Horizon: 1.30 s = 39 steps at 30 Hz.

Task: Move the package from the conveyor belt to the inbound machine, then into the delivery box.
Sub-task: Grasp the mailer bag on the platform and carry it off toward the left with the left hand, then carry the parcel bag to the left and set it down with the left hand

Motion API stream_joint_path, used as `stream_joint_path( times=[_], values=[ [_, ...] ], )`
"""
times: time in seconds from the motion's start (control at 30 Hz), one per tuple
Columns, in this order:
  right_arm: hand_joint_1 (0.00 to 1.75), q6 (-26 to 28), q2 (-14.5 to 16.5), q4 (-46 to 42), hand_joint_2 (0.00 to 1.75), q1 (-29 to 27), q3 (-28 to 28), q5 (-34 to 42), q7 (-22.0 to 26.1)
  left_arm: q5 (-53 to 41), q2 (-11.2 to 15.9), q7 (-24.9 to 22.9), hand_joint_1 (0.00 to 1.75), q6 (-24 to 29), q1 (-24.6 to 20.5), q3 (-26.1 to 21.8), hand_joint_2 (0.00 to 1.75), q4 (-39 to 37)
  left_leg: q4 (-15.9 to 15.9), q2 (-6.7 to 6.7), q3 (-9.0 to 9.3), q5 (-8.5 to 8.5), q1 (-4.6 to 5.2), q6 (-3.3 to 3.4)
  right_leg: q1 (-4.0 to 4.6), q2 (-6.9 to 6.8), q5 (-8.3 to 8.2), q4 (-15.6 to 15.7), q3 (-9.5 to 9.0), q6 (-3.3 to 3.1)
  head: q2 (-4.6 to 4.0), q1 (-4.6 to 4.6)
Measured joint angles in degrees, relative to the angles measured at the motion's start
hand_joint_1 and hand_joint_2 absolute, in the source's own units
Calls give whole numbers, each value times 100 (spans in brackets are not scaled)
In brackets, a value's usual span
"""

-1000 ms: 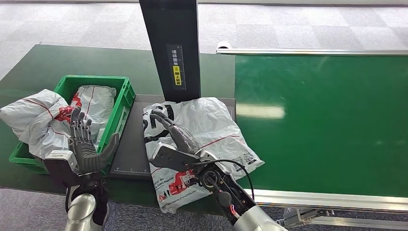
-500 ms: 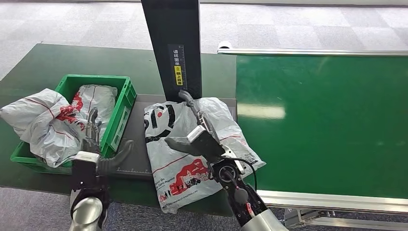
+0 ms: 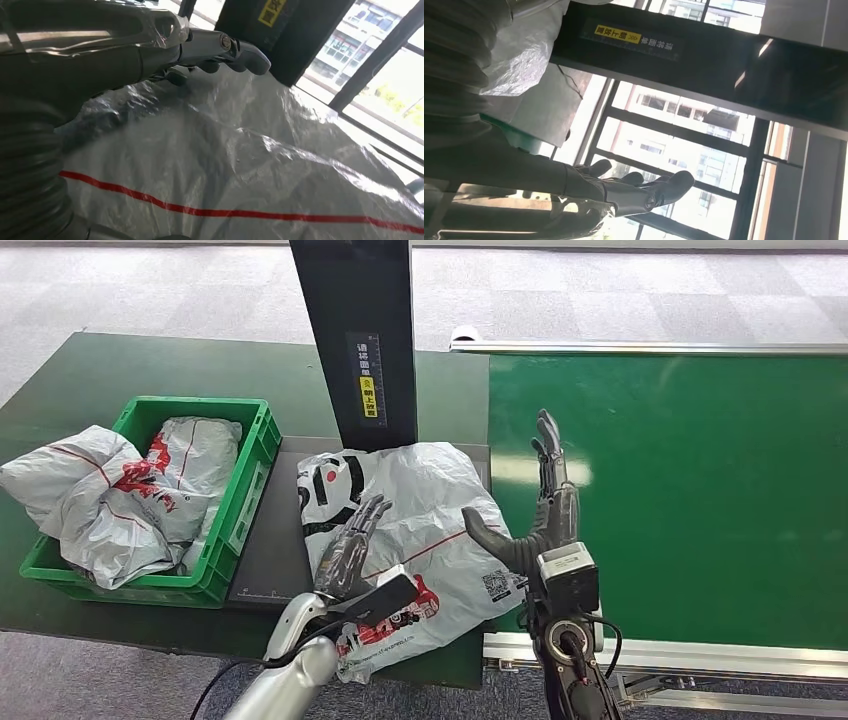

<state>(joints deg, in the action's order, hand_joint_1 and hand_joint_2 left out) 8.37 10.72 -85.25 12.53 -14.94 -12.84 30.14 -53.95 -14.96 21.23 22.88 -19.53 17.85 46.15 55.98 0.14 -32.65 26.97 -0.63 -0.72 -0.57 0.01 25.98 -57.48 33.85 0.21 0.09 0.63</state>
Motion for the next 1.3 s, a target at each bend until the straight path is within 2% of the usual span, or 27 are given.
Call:
stream_joint_path(
  times=[0.07,0.1,0.2,0.23,0.37,0.47,0.63,0.77,0.97,1.1,1.17,1.3],
  values=[
    [0,-15,-7,-56,175,-67,106,14,14,-125,-95,-63,6,-10,-210,85,175,-440,0,0,0,0,0,0,0,0,0,0,-1,0,0,1],
    [0,-28,-7,-80,175,-90,147,17,21,-199,-139,-105,40,-27,-299,132,175,-630,0,-1,0,0,0,0,0,0,0,0,-2,0,0,1],
    [0,-64,-6,-152,175,-143,224,9,31,-407,-253,-228,164,-95,-523,279,175,-1065,0,-5,0,0,0,0,-1,-2,0,0,-6,0,0,1],
    [0,-70,-5,-178,175,-158,241,2,31,-455,-285,-256,173,-116,-580,329,175,-1184,0,-6,1,0,0,0,-1,-2,0,0,-7,0,0,1],
    [0,-79,-3,-252,175,-194,311,-17,21,-479,-370,-268,175,-125,-719,454,175,-1484,0,-6,5,0,0,1,-1,-2,0,0,-13,0,0,1],
    [0,-80,-3,-268,175,-205,382,-19,11,-297,-378,-90,175,-23,-768,464,175,-1550,0,-6,8,-1,0,1,-1,-2,0,0,-16,0,0,1],
    [0,-72,-3,-325,175,-273,535,-23,2,191,-320,289,175,63,-618,448,175,-1075,0,-3,7,-2,0,0,0,-1,0,-1,-14,0,0,1],
    [0,-49,-4,-388,175,-335,669,-39,-4,662,-141,374,175,106,-249,369,175,182,-1,0,-1,-1,-1,0,1,0,0,-1,-3,0,0,1],
    [0,54,-20,-505,175,-431,867,-41,-6,1835,213,1008,175,41,331,44,175,2986,-3,0,-5,0,-3,-1,4,0,2,-1,2,-1,0,2],
    [0,150,-25,-638,175,-602,972,-61,22,1845,373,1281,175,327,579,-265,175,4452,-3,-1,-6,0,-3,-1,4,0,4,-1,1,-1,0,1],
    [0,178,-25,-726,175,-711,1015,-77,57,1573,458,1180,175,652,595,-478,175,4925,-3,-2,-5,0,-3,-1,4,0,4,-1,0,-1,0,1],
    [0,230,-23,-884,175,-856,1062,-102,91,766,697,501,175,970,296,-1104,175,5180,-3,-1,-1,-2,-3,-1,4,-1,3,-1,-2,-2,0,1]
  ],
)
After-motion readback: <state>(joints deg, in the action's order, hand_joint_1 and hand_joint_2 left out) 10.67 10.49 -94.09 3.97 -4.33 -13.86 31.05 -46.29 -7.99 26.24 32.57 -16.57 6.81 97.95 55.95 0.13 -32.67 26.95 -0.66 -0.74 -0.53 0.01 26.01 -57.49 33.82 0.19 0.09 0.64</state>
